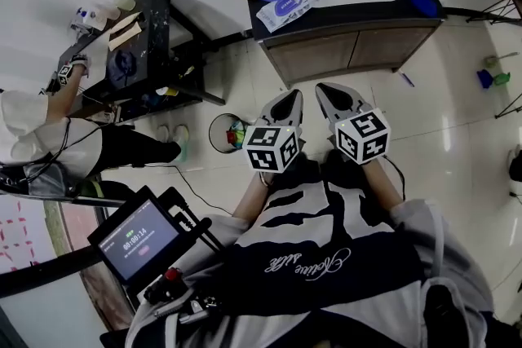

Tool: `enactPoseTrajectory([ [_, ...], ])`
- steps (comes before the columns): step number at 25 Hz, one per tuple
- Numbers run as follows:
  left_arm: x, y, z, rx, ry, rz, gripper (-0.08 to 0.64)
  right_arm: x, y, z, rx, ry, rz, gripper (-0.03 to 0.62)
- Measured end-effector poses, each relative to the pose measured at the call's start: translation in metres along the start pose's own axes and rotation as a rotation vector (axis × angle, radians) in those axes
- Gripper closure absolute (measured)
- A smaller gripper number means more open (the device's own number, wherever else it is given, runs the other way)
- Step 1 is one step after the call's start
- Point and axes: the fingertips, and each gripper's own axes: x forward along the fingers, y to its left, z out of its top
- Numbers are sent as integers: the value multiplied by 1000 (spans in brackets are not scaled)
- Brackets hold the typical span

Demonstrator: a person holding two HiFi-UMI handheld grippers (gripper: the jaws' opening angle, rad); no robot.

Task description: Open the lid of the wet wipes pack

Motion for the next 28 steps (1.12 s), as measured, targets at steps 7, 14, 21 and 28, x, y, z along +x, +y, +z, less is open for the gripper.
enactPoseTrajectory([
  [7,-16,22,-6,10,-39,18,561,14,20,-10,-3,-14,5,594],
  [14,-26,22,-5,9,-78,10,561,9,30,-19,-10,-6,-9,594],
  [21,-24,13,-2,20,-89,-2,561,-1,25,-14,-16,-11,-34,594],
  [28,-23,11,3,21,-102,1,561,-2,23,-11,-23,-1,-37,594],
])
